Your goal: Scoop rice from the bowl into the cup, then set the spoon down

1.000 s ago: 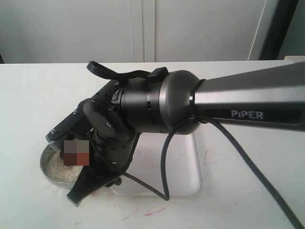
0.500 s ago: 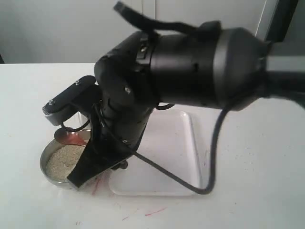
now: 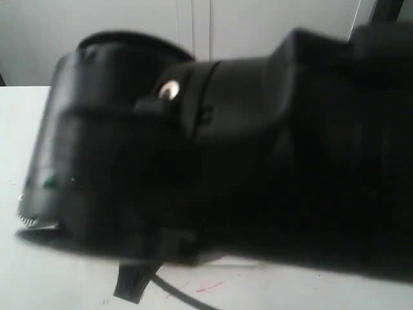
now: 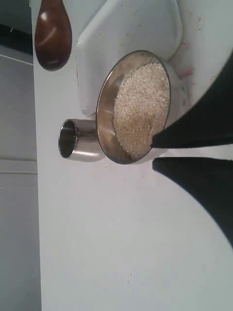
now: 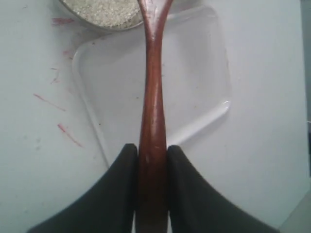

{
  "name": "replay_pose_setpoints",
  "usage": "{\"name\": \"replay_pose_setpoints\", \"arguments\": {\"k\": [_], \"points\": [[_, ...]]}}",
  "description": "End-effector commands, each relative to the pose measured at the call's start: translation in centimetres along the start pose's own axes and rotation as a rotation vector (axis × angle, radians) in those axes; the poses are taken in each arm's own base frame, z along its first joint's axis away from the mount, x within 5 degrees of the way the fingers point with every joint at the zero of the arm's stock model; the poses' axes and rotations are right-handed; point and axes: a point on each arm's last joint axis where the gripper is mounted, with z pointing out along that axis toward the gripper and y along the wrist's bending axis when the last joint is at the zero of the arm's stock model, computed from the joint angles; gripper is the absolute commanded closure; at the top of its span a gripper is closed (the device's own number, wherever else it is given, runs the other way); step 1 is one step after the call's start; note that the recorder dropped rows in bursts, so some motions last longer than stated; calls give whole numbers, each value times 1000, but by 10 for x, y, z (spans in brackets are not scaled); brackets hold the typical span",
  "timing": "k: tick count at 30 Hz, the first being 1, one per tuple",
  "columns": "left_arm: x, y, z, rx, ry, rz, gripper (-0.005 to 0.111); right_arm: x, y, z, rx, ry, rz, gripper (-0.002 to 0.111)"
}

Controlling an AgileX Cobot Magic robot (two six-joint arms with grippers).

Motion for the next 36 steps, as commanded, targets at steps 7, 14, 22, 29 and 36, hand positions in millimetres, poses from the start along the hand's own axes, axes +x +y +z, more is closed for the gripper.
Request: {"name": "replay_pose_setpoints", "arguments": {"k": [7, 14, 22, 29, 36], "points": [[-2, -1, 0, 6, -1, -10, 92, -30, 30, 59, 318, 47, -228, 108], [-2, -1, 0, 6, -1, -10, 92, -37, 51, 99, 403, 88, -300, 108], [-2, -1, 0, 6, -1, -10, 92, -32, 38, 116, 406, 138, -247, 108], [-2, -1, 0, 6, -1, -10, 92, -26, 45, 122, 345, 153, -234, 108], [-2, -1, 0, 6, -1, -10, 92, -23, 48, 125, 337, 147, -233, 108]]}}
